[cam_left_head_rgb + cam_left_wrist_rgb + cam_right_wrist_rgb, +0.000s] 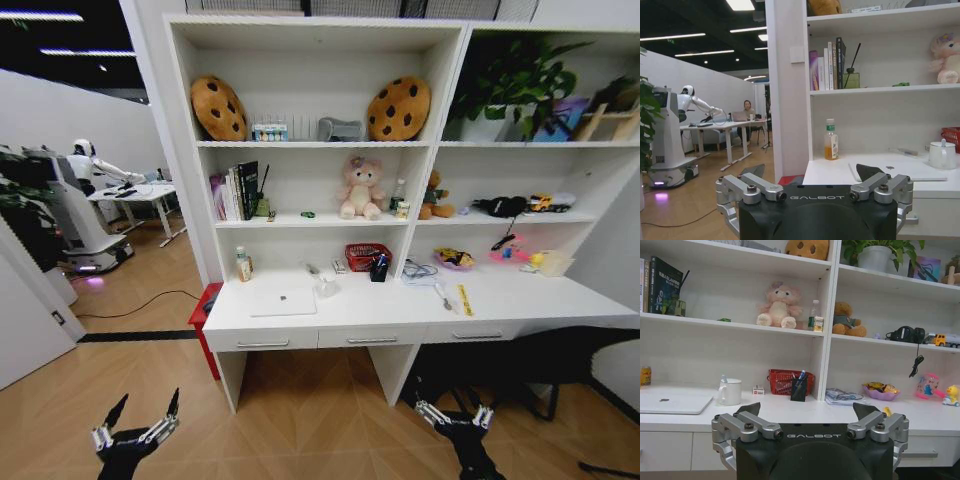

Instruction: Organize the objects on the table.

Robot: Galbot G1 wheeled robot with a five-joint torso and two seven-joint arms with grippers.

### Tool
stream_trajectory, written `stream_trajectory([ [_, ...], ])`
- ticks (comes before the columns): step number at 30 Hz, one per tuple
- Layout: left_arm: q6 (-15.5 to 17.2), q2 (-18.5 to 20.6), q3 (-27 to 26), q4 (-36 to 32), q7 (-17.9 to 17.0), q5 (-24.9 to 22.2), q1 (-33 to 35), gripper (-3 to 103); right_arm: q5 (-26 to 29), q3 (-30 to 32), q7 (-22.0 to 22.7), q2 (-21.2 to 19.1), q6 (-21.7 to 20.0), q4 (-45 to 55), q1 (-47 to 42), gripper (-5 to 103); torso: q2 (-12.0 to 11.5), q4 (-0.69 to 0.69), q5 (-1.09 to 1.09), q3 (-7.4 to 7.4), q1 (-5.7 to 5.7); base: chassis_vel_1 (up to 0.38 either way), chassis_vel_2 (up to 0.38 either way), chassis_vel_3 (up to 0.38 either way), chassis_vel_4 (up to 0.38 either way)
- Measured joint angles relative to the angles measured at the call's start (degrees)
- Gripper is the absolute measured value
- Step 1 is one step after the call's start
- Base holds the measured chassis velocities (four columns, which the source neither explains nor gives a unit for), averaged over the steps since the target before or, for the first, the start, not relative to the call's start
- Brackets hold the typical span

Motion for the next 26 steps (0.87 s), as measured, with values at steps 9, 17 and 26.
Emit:
stream_trajectory([
  [9,0.01,0.00,0.01,0.00,0.01,0.00,0.00,100,0.00,0.00,0.01,-0.01,0.00,0.00,-0.01,100,0.00,-0.02,-0.01,0.00,0.00,0.068,-0.062,-0.106,0.074],
  [17,0.00,0.00,0.01,0.00,0.01,0.00,0.00,100,0.00,0.01,0.01,-0.01,0.00,0.00,0.01,100,-0.05,-0.02,-0.05,0.03,0.08,-0.017,0.021,0.039,-0.017],
  [26,0.01,0.00,0.01,0.00,0.01,0.00,0.00,100,0.00,0.01,0.01,-0.01,0.01,0.00,0.00,100,-0.02,-0.02,-0.04,0.02,0.04,0.000,0.000,0.000,0.000],
])
